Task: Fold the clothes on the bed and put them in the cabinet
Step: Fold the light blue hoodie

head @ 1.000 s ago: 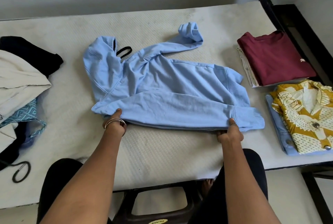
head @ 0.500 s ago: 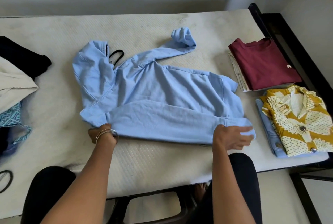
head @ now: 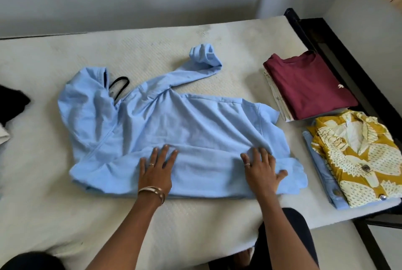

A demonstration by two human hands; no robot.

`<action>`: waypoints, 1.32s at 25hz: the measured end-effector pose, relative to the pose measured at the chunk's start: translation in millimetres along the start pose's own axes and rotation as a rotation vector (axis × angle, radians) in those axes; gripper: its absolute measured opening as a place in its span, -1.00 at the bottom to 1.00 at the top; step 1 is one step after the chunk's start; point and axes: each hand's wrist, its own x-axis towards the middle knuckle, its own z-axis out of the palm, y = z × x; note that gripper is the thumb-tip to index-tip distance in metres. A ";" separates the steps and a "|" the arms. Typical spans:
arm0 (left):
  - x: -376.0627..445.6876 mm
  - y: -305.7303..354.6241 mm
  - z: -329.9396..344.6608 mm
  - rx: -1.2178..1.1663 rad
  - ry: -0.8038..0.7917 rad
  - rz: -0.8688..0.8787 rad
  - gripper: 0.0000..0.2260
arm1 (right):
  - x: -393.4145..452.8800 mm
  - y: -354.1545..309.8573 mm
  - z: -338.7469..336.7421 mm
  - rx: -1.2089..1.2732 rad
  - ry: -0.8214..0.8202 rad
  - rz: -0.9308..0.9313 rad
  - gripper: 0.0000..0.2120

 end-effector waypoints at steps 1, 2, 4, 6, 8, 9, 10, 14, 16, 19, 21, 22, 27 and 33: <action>14.0 1.6 -3.0 -0.051 0.004 -0.013 -0.57 | 12.4 -7.1 -8.0 0.138 0.179 0.064 -0.55; 33.7 3.8 -7.2 -0.049 0.028 -0.022 -0.60 | 30.9 -9.7 -16.1 0.287 0.350 0.100 -0.64; 84.8 4.4 -33.2 -0.068 -0.037 -0.065 -0.61 | 72.8 -1.7 -36.5 0.485 0.514 0.070 -0.72; 130.2 19.5 -46.8 -0.138 -0.326 -0.105 -0.41 | 117.3 4.9 -49.0 0.525 0.398 0.115 -0.61; 159.3 40.0 -47.7 -0.217 -0.628 -0.148 -0.08 | 151.6 -2.1 -49.9 0.433 0.199 0.236 -0.44; 168.6 50.5 -43.1 -0.203 -0.685 -0.156 0.03 | 164.0 -5.3 -47.8 0.420 0.137 0.278 -0.42; 173.1 56.8 -38.2 -0.188 -0.687 -0.168 0.12 | 171.7 -7.9 -47.2 0.466 0.118 0.305 -0.44; 167.5 66.8 -17.8 -0.041 -0.509 -0.214 0.32 | 190.0 -7.1 -71.3 0.525 0.448 0.344 -0.74; 168.0 67.9 -13.6 -0.061 -0.472 -0.220 0.35 | 197.0 -4.1 -73.7 0.321 0.632 0.217 -0.79; 172.4 68.2 -17.0 -0.073 -0.515 -0.220 0.34 | 204.6 -3.8 -51.8 -0.113 0.743 0.126 -0.82; 178.9 65.0 -20.1 -0.083 -0.579 -0.225 0.31 | 202.7 -18.3 -43.1 -0.138 0.807 -0.033 -0.78; 181.6 63.5 -21.8 -0.092 -0.604 -0.230 0.31 | 200.7 -27.9 -39.2 -0.056 0.694 -0.236 -0.73; 187.6 63.2 -23.2 -0.061 -0.604 -0.218 0.41 | 210.9 -6.9 -17.4 -0.111 0.032 -0.450 -0.51; 186.5 63.2 -18.9 -0.014 -0.553 -0.233 0.45 | 240.7 -31.4 -41.9 -0.339 0.360 -0.386 -0.72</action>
